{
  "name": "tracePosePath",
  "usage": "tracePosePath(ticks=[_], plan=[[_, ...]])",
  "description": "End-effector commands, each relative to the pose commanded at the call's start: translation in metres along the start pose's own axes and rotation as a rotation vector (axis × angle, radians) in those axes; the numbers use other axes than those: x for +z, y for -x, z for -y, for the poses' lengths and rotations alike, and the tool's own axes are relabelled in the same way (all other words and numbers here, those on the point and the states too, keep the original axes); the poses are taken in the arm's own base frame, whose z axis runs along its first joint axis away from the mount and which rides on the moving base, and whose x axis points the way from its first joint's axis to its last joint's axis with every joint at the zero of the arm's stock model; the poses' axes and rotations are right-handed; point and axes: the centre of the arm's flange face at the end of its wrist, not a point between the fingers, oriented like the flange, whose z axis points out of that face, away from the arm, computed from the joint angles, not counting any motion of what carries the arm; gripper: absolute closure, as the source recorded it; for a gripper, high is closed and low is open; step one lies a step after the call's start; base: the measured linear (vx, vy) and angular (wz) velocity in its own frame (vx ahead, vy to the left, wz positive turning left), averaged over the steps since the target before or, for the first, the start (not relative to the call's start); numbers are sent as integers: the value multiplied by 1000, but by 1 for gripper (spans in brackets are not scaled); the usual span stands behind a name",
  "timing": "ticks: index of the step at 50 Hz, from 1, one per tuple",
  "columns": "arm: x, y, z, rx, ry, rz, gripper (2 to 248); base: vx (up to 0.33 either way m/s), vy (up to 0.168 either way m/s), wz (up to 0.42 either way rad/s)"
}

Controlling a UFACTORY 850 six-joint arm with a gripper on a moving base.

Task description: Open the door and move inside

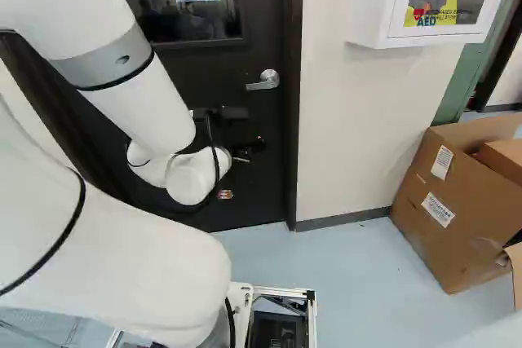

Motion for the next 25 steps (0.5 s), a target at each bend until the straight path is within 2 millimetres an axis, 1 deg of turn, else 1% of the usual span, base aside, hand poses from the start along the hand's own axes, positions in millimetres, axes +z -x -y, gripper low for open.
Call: tracePosePath(ticks=[12,25], plan=[[4,-3,0,0,0,0,3,0,0,0],[5,-13,0,0,0,-30,3,0,0,0]])
